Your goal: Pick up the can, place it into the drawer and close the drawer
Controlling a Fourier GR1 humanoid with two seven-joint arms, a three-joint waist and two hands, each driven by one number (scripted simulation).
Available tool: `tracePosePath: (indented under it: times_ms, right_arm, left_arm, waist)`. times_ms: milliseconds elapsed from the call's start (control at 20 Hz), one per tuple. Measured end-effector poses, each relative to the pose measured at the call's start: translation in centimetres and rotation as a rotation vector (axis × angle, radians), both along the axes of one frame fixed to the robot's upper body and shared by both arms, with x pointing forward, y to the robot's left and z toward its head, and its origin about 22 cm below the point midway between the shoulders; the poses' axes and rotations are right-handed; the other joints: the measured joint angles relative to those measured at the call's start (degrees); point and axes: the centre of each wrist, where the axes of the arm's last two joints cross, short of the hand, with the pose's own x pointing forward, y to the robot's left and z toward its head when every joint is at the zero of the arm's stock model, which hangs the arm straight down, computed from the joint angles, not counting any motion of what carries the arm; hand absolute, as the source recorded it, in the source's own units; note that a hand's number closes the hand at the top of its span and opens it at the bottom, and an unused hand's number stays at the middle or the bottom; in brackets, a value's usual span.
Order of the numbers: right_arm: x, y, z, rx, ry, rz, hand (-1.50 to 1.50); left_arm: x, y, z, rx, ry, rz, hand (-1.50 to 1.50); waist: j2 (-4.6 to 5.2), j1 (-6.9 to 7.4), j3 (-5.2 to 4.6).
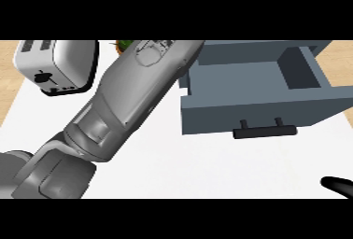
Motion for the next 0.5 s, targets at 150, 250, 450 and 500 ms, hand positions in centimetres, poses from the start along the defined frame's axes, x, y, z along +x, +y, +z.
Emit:
tracePosePath:
  times_ms: [150, 250, 450, 500]
  right_arm:
    - [-0.04, 0.00, 0.18, 0.000, 0.001, 0.004, -1.50]
    - [0.03, 0.08, 0.24, -0.004, 0.000, 0.012, -1.50]
    - [0.00, 0.08, 0.29, -0.013, 0.000, 0.023, -1.50]
    - [0.10, 0.04, 0.34, -0.014, 0.001, 0.029, -1.50]
  left_arm:
    - [0.31, -0.12, -0.13, 0.012, 0.001, 0.010, 1.50]
    - [0.36, -0.38, 0.11, 0.027, -0.010, 0.030, 1.50]
    - [0.56, -0.47, -0.16, 0.032, -0.013, 0.091, -1.50]
    - [0.64, -0.43, -0.29, 0.032, -0.014, 0.106, -1.50]
  waist:
    - [0.08, -0.18, 0.02]
    - [0.18, -0.55, 0.03]
    - [0.32, -1.37, 0.07]
    - [0.42, -1.62, 0.08]
